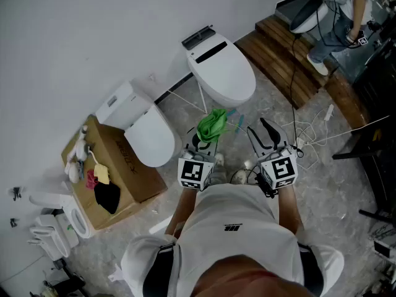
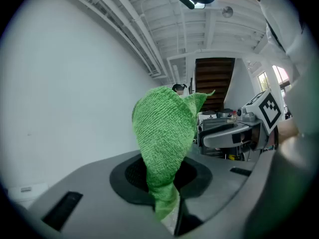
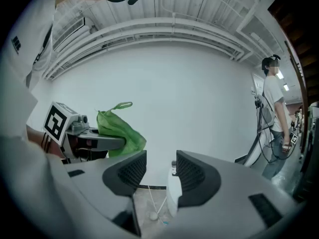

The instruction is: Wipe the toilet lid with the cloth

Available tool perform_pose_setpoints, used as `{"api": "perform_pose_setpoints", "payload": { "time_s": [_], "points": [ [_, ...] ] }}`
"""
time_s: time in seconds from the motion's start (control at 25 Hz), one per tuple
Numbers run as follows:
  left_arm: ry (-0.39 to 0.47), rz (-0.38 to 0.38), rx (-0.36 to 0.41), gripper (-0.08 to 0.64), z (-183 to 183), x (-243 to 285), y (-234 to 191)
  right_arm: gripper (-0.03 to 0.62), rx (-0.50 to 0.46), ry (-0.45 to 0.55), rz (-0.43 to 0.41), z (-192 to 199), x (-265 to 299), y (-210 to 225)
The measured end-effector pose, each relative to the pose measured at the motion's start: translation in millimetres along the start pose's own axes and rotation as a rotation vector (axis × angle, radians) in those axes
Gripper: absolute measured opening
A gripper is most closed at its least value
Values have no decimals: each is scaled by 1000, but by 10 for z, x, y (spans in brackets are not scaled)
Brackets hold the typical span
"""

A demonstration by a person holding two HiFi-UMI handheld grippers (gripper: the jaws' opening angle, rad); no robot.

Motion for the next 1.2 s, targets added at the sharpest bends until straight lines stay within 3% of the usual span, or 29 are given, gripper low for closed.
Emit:
{"api": "perform_pose_setpoints", "payload": {
  "time_s": [0.32, 0.68, 1.2],
  "points": [
    [9, 30, -6, 86, -4, 331, -664, 198, 49, 12, 34, -154, 654, 22],
    [32, 90, 2, 86, -11, 773, -1394, 198, 42, 18, 127, -393, 1342, 107],
    [29, 114, -13, 86, -134, 1667, -1804, 198, 49, -20, 143, -544, 2067, 749]
  ]
}}
Point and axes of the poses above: the fingertips, and each gripper's own axes: x forward along the fingers, y to its right, z out of its underside, the point moved 8 cm from there along -x, backward along the fingers, and after that the axes turned 6 degrees about -y, right-handed, at the moved point
